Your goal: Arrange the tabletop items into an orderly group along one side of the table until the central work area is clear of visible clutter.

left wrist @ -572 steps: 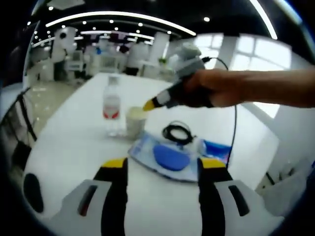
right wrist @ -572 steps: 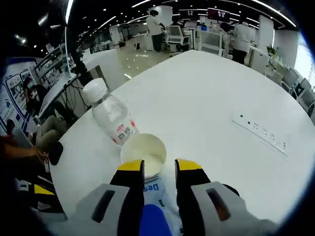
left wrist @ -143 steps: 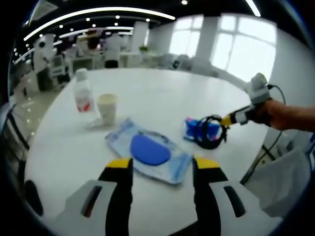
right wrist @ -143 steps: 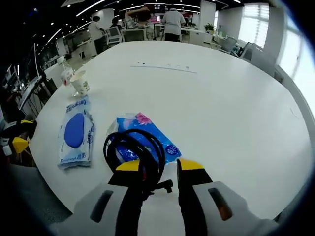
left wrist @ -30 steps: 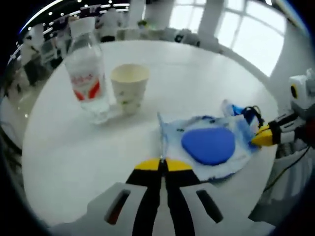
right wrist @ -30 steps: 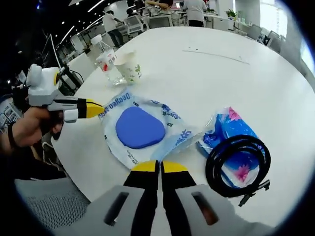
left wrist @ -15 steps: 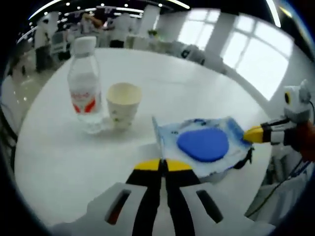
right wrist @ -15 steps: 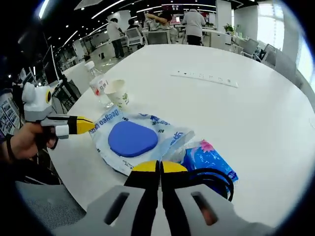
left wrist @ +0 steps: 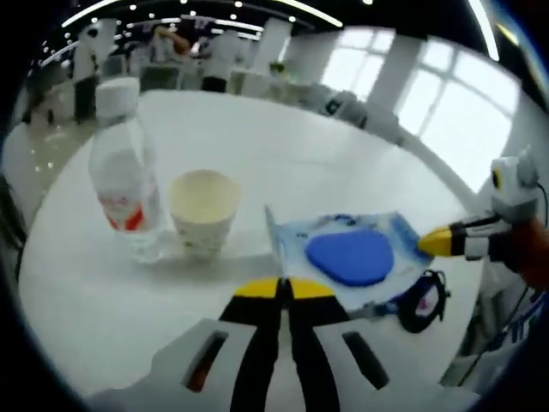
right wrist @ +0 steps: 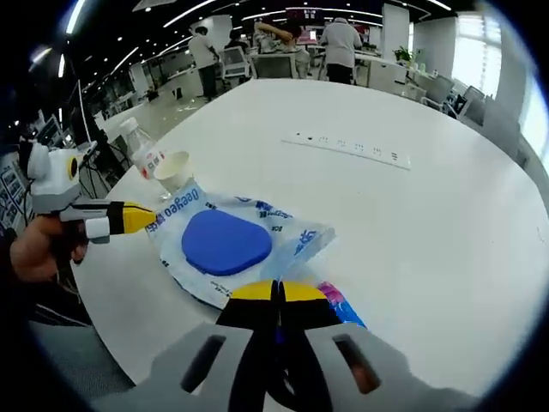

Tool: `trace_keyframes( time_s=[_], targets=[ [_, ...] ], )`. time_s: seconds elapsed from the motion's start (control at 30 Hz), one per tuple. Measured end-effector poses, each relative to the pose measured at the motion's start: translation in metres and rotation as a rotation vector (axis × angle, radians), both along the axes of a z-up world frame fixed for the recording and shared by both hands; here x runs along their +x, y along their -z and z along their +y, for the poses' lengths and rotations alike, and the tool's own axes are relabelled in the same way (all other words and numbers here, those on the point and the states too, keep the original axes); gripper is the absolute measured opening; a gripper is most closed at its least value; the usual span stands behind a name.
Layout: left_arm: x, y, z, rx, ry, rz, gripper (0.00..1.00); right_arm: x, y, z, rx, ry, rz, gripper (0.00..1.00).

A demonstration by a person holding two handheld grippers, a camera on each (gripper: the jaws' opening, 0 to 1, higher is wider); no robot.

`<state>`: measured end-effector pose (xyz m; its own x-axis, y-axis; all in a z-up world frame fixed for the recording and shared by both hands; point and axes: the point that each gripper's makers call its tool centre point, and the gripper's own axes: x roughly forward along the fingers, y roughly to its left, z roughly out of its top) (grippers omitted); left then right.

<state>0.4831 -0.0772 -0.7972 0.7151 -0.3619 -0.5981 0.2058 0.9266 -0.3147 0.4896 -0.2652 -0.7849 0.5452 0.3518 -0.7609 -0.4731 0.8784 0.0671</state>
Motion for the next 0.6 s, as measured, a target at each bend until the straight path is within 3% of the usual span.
trace_keyframes(
  time_s=[0.6],
  targets=[
    [0.021, 0.027, -0.002, 0.006, -0.075, 0.042, 0.0, 0.037, 0.035, 0.0, 0.015, -0.013, 0.05, 0.0]
  ],
)
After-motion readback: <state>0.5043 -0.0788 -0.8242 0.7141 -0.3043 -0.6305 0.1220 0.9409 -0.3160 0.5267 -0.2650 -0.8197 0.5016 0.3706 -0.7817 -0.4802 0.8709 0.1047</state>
